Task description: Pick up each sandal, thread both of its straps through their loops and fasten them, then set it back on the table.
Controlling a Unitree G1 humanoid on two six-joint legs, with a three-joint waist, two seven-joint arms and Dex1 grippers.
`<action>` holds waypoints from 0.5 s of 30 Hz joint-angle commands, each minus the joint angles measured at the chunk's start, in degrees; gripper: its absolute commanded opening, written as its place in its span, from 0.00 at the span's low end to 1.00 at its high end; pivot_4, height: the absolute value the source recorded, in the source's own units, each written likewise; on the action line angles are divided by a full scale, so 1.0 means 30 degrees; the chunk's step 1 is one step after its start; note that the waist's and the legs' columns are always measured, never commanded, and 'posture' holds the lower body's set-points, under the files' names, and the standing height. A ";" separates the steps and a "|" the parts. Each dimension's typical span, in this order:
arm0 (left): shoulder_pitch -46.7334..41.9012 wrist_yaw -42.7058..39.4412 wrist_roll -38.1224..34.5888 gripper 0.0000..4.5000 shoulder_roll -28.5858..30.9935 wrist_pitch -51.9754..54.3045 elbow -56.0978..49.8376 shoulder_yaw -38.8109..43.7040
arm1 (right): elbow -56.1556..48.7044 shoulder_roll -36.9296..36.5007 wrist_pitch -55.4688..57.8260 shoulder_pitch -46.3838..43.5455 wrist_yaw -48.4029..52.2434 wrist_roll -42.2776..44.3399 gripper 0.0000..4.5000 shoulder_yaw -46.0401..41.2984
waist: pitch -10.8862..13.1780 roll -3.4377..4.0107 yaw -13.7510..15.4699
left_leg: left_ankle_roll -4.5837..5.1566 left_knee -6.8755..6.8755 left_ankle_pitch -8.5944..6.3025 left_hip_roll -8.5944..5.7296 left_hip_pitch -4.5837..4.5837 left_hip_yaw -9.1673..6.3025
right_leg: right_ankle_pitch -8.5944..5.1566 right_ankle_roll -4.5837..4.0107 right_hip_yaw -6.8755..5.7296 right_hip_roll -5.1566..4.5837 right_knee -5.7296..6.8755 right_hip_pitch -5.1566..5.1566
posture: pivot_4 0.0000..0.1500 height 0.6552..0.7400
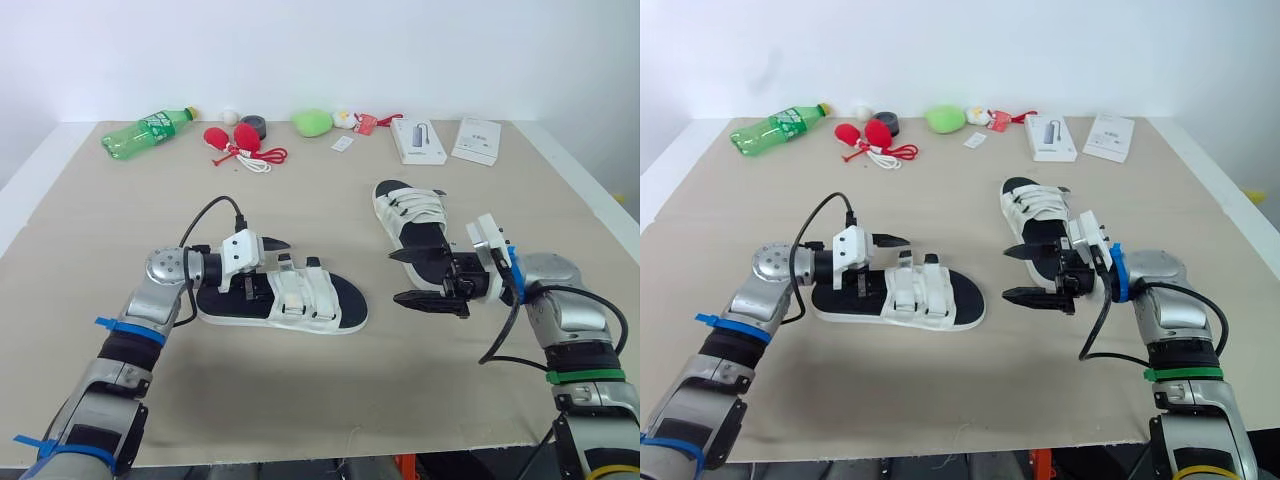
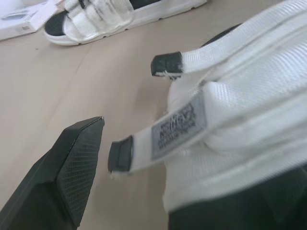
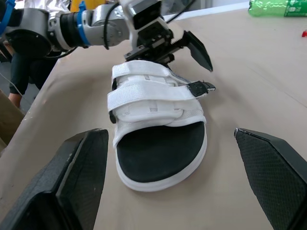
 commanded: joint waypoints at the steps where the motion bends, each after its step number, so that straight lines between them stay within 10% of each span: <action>1: -0.0845 -0.1186 -0.0693 0.99 -0.0368 0.0709 0.1001 -0.0044 | -0.0899 -0.0479 -0.0094 0.0202 -0.0024 0.0442 1.00 -0.0680 | 0.0000 0.0000 -0.0019 | 0.0000 0.0001 0.0000 0.0000 0.0000 0.0000 | 0.0000 0.0001 0.0001 0.0000 0.0001 0.0000 | 1.00 1.00; 12: -0.1600 -0.1528 -0.0875 0.11 -0.1003 0.1935 0.1726 0.0310 | -0.1378 -0.0444 -0.0199 0.0534 -0.0254 0.0449 1.00 -0.0654 | 0.0000 -0.0001 -0.0028 | 0.0000 0.0007 0.0000 -0.0005 0.0000 -0.0010 | 0.0004 0.0008 -0.0005 -0.0001 0.0005 0.0006 | 1.00 1.00; 15: -0.1590 -0.1114 -0.0795 0.03 -0.1018 0.2196 0.1542 0.0392 | -0.1148 -0.0312 -0.0338 0.0226 -0.0223 0.0372 1.00 -0.0536 | 0.0000 0.0000 -0.0029 | 0.0000 0.0006 0.0000 -0.0005 0.0000 -0.0010 | 0.0003 0.0010 -0.0004 -0.0001 0.0005 0.0007 | 1.00 1.00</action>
